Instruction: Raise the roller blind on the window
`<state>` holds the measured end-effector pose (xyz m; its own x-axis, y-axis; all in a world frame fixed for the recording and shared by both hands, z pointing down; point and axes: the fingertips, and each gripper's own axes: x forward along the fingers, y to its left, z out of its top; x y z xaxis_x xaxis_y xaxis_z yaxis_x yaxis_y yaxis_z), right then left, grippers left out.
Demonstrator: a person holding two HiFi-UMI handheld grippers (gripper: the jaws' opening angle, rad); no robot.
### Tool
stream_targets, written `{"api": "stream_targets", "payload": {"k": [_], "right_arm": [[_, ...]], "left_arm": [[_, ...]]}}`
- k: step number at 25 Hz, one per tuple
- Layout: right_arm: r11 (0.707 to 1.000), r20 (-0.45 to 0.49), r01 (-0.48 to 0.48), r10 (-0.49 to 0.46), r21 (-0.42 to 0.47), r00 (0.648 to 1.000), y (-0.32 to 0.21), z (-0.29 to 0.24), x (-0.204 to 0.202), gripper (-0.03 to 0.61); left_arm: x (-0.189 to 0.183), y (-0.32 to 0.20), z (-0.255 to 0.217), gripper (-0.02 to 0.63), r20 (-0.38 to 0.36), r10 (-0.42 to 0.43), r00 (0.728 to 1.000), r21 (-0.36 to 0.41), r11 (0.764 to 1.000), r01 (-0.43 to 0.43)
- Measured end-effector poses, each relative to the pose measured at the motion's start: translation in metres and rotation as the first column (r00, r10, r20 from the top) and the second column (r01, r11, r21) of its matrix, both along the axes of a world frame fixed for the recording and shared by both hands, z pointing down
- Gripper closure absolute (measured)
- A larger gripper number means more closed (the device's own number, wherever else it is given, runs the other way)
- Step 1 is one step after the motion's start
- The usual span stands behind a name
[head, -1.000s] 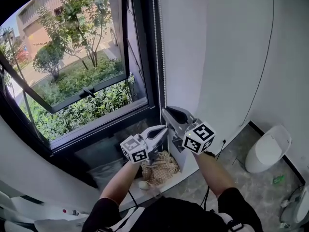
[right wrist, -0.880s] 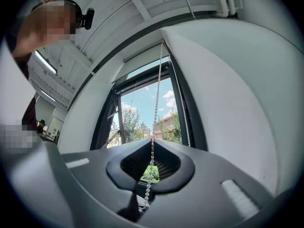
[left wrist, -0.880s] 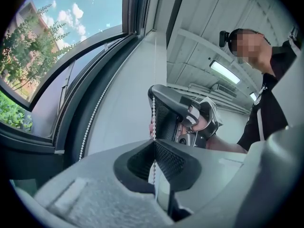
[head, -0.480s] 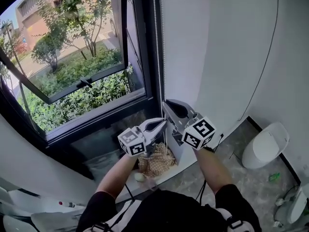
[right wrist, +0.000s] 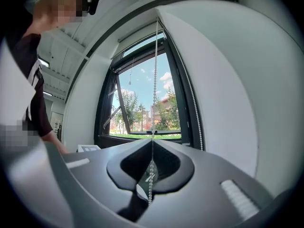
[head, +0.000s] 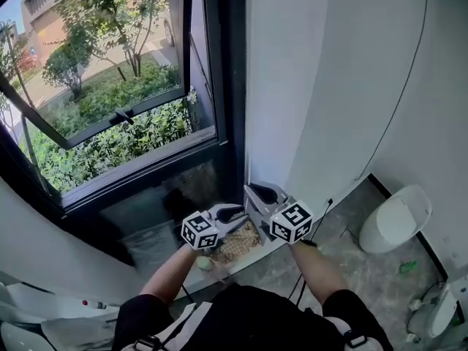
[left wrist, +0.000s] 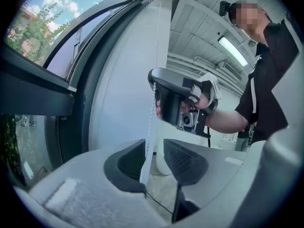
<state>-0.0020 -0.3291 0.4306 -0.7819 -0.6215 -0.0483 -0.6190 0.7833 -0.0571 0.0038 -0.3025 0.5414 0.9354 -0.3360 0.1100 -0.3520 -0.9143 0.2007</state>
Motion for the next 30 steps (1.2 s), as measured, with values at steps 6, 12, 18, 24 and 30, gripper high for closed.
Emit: {"api": "stream_targets", "payload": {"k": [6,12,18,24,30], "right_arm": [[1.000,0.012,-0.006,0.006,0.004,1.000,0.002,-0.004,0.008,0.568],[1.000,-0.019,0.004,-0.004,0.010,1.000,0.003,-0.005,0.005,0.568],[1.000,-0.020,0.009,-0.009,-0.010,1.000,0.007,-0.004,0.000,0.566],[1.000,-0.031,0.006,-0.006,-0.008,1.000,0.010,-0.005,0.000,0.566],[1.000,-0.027,0.012,-0.012,-0.011,1.000,0.017,-0.006,-0.003,0.567]], "left_arm": [[-0.034,-0.010,-0.029,0.488,-0.168,-0.082,0.982,-0.029,0.997,0.078],[-0.039,-0.041,-0.114,0.490,-0.159,-0.112,0.981,0.176,0.975,0.139],[-0.038,-0.063,-0.227,0.574,-0.309,-0.128,0.942,0.245,0.947,0.209],[-0.025,-0.054,-0.314,0.545,-0.529,0.003,0.848,0.227,0.964,0.138],[-0.006,-0.033,-0.338,0.518,-0.521,0.097,0.848,0.281,0.958,0.063]]}}
